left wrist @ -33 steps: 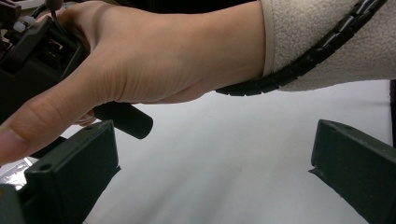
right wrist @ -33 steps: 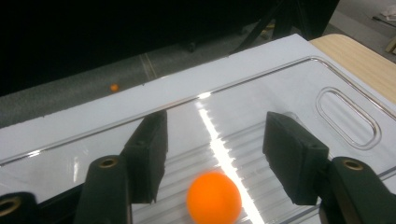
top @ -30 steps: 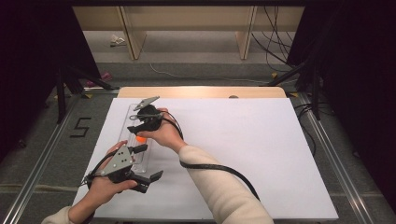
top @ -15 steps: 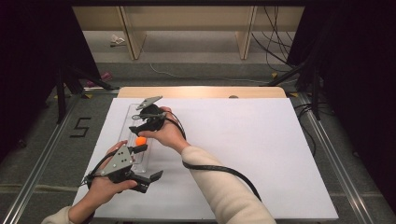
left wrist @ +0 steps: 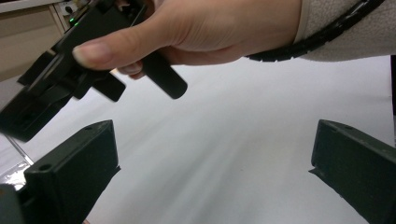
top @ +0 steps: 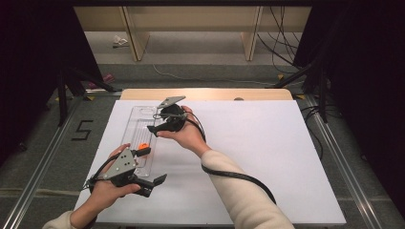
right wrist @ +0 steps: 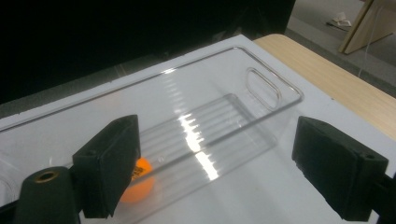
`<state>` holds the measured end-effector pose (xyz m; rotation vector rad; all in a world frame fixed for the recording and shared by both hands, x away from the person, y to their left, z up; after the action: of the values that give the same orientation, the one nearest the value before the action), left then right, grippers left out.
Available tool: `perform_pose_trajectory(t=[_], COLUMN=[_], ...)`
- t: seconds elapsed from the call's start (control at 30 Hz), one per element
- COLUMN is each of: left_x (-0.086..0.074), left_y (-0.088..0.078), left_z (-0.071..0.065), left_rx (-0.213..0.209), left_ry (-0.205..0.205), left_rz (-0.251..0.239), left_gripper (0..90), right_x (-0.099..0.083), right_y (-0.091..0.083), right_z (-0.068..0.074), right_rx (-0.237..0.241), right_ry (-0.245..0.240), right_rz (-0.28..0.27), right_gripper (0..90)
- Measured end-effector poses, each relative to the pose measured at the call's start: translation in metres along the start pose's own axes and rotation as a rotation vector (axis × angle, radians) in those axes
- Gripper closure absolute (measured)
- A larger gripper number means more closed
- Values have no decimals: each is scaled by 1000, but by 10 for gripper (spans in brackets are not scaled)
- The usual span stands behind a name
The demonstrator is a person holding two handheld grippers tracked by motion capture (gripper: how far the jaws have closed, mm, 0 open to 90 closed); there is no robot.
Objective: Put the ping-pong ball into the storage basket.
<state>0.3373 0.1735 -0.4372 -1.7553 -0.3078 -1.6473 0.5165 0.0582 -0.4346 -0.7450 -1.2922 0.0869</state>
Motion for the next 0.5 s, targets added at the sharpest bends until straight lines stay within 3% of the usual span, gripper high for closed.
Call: perform_pose_trajectory(t=[0.5], left_x=[0], left_y=[0], left_z=[0], left_rx=[4], left_ry=[1], left_rz=[1], left_gripper=[0], right_x=[-20], right_y=[-35], right_z=[-12], right_rx=[-39], right_ry=[25], right_rz=[-4], right_gripper=[164])
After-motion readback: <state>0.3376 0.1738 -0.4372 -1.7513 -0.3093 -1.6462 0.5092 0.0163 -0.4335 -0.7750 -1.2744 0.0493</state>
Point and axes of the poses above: each handheld gripper's, and its own axes: y roughly forward along the jaws, x roughly out of its top, z roughly to its left, the point moved 3 cm from there along y, roughly forward along the jaws, and after that the axes turned 4 degrees about x, right-handed, at the moved point
